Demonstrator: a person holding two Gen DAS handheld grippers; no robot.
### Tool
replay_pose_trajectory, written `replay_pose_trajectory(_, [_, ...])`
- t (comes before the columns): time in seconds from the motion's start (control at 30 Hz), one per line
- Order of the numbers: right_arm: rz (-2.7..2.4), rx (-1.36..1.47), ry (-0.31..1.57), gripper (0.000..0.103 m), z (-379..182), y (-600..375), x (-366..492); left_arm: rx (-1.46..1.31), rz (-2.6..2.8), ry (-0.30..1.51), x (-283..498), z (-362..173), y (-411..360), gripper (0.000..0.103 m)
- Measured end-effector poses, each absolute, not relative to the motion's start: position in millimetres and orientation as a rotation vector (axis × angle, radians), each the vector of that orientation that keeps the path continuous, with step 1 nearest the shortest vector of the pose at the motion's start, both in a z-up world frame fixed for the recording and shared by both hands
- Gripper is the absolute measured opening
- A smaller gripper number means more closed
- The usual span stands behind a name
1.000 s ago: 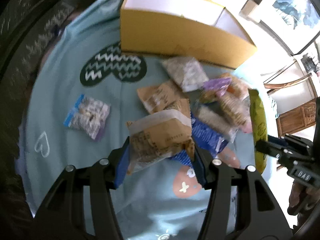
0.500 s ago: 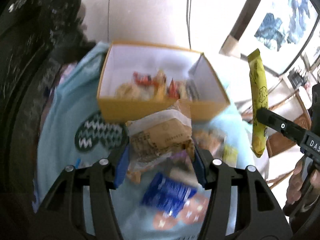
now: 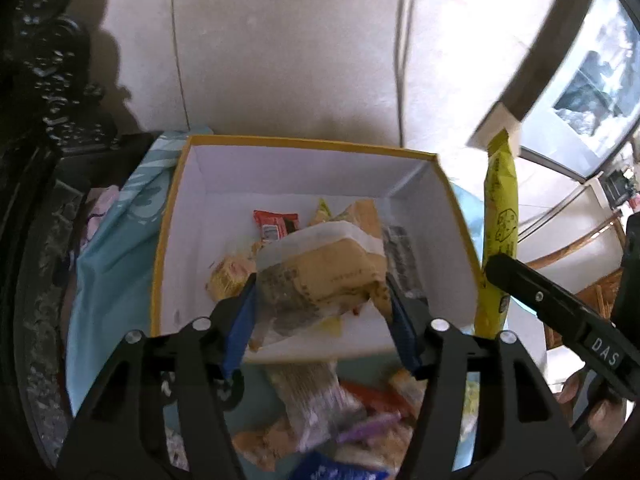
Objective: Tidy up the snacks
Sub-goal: 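Carry the brown packet into the box with the left gripper while the right drops the yellow stick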
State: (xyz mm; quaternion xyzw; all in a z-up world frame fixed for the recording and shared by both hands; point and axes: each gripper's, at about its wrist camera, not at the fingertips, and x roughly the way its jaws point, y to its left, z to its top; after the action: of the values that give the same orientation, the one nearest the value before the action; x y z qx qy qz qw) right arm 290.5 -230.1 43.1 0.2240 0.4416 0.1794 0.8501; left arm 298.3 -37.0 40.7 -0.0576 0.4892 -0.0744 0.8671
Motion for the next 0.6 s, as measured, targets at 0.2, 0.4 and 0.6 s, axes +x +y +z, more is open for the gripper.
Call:
replay_pose_trajectory(0.2, [0.241,0.522,1.029,0.048,-10,-240,325,-0.131,-0.063,1.086,333,6,-26,0.091])
replay_pose_trajectory(0.4, [0.3,0.52,1.009,0.053,-9,-247,284,-0.074,-0.043,1.032,298,7,-10,0.095])
replay_pose_trajectory(0.6, [0.344,0.489,1.01,0.06,1,-246,225,-0.126,-0.056,1.044,238,3,-2,0.095])
